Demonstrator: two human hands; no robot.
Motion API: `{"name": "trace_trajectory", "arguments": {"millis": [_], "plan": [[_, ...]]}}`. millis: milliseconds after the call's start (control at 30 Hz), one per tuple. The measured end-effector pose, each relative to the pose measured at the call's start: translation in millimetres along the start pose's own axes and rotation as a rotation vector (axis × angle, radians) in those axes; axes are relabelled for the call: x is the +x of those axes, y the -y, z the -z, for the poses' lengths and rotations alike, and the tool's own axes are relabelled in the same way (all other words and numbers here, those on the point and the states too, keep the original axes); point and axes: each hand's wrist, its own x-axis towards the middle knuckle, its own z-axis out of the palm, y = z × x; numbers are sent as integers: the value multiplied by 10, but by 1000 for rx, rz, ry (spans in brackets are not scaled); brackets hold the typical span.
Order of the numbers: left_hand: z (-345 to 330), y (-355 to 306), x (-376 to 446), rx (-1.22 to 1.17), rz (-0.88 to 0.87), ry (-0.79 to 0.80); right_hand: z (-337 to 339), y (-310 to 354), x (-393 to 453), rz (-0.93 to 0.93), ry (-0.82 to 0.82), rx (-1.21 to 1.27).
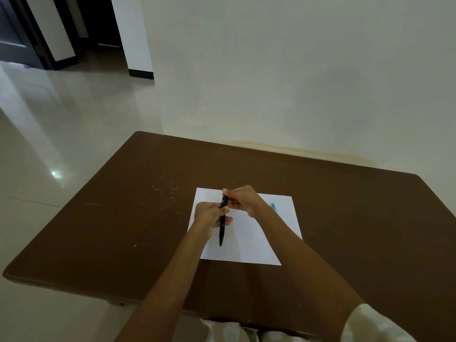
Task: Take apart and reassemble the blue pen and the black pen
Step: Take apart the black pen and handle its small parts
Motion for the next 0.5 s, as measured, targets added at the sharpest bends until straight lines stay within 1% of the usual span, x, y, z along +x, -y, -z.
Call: {"name": "trace_trajectory", "arguments": {"millis": [33, 100, 167, 233, 367, 500], "plan": [[17, 13, 15, -7, 3, -3, -10, -8, 30, -9, 1, 17], [34, 56, 35, -18, 7, 5, -1, -19, 103, -3, -53, 68], [32, 118, 28, -33, 12, 20, 38, -36, 192, 77, -140, 30], [26, 178, 35, -77, 12, 13, 54, -76, 251, 214, -195, -142], [22, 236, 88, -134, 15, -4, -39, -214, 286, 451, -183, -533], [36, 244, 89, -117, 26, -7, -82, -244, 354, 502, -167, -671]]}}
